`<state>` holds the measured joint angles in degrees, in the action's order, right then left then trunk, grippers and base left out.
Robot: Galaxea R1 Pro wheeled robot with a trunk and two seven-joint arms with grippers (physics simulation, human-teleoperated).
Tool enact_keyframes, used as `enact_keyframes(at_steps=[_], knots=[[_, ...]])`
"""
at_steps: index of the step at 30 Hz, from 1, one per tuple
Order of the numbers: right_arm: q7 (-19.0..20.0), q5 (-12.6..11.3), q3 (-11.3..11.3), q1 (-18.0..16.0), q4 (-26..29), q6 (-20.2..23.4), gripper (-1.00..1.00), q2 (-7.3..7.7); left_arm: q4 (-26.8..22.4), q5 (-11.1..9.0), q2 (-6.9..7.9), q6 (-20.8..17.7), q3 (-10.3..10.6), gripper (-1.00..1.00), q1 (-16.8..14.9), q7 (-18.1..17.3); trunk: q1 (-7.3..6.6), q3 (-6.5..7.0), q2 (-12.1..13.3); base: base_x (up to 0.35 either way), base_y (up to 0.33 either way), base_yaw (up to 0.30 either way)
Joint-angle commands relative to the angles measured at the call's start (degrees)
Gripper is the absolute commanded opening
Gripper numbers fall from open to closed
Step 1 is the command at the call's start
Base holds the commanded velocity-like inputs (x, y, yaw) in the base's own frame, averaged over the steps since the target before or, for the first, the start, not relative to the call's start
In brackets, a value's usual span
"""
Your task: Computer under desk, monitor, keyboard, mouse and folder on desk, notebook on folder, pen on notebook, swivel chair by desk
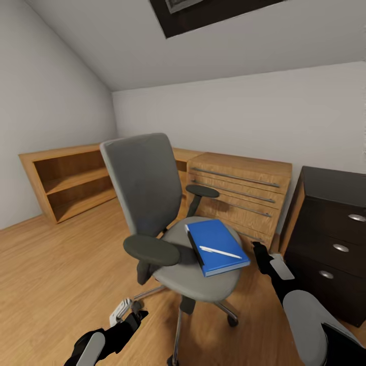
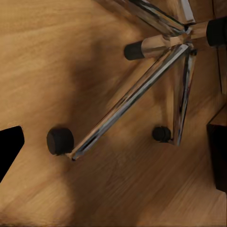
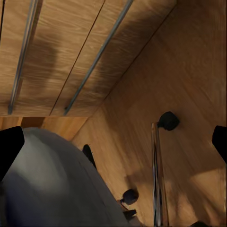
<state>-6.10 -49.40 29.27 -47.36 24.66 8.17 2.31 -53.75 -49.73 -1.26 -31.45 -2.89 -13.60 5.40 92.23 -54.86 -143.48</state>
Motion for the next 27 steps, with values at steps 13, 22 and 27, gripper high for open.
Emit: enact_keyframes(at_steps=[13,22,27], knots=[[-0.33,-0.44,0.03,-0.02,0.12,0.31,1.0,0.39,-0.13,-0.6,-1.17,-0.02,0.48,1.0,-0.94,0.18,-0.04,-0.06,-0.03,-0.156,-0.107,0.0],[-0.27,0.05,-0.1,0.04,0.3,0.32,1.0,0.44,0.48,-0.96,-2.66,0.36,5.58,1.0,-4.36,-0.59,-0.04,-0.06,-0.03,-0.007,-0.005,-0.102],[-0.26,0.14,-0.15,0.06,0.36,0.17,1.0,0.3,0.62,-0.81,-2.68,1.08,5.99,1.0,-4.52,-0.63,-0.04,-0.06,-0.03,-0.001,-0.001,-0.033]])
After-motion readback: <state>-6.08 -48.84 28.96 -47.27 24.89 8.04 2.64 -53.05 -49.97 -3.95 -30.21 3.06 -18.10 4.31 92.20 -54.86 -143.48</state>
